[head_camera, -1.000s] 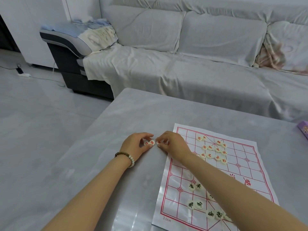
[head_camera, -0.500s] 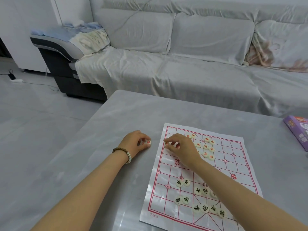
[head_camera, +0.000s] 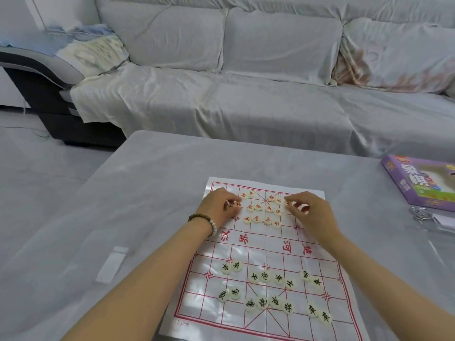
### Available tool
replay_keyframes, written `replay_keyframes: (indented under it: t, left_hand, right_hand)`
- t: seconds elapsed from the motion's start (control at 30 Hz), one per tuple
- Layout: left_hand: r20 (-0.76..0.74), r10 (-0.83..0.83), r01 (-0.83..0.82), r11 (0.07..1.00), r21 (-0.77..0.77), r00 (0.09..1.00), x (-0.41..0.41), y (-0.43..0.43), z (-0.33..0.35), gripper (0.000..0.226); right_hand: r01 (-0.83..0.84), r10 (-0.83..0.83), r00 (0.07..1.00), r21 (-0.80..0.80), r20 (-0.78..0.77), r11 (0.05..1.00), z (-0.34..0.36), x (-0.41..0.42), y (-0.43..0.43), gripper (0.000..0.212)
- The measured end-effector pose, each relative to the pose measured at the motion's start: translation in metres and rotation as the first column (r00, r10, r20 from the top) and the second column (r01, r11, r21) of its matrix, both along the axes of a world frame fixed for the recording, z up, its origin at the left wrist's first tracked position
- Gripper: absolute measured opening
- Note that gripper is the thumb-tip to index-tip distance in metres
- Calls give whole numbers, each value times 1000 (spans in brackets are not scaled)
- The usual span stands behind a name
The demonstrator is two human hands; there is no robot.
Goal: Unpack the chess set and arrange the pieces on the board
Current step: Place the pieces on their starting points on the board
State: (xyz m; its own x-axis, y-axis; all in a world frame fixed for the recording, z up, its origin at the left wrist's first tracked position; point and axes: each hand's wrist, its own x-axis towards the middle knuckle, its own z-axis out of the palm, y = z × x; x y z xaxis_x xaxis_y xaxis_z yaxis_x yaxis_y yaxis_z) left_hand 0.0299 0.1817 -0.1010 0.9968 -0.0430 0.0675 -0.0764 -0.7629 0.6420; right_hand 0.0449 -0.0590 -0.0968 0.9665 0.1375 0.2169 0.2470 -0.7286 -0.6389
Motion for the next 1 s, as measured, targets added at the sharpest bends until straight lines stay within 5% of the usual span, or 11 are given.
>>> replay_keyframes:
  t: [0.17, 0.57, 0.7, 0.9, 1.0]
  left_hand:
    - [12, 33, -33, 999, 13, 999, 0, -8, -4, 32]
    - [-15, 52, -50, 996, 70, 999, -101, 9, -7, 67]
    - [-100, 39, -14, 971, 237, 994, -134, 2, -18, 104]
    - [-94, 55, -6, 890, 455, 994, -143, -2, -31, 103]
    - [-103, 56, 2, 874, 487, 993, -145, 0, -30, 100]
  right_hand:
    - [-17, 11, 998, -85, -64, 996, -18, -4, -18, 19]
    - [-32, 40, 991, 66, -128, 997, -12, -94, -48, 29]
    - [-96, 89, 984, -37, -155, 995, -22, -134, -55, 48]
    - [-176, 153, 979, -186, -134, 966, -26, -151, -50, 62]
    - [-190, 161, 976, -215, -143, 958, -25, -152, -50, 48]
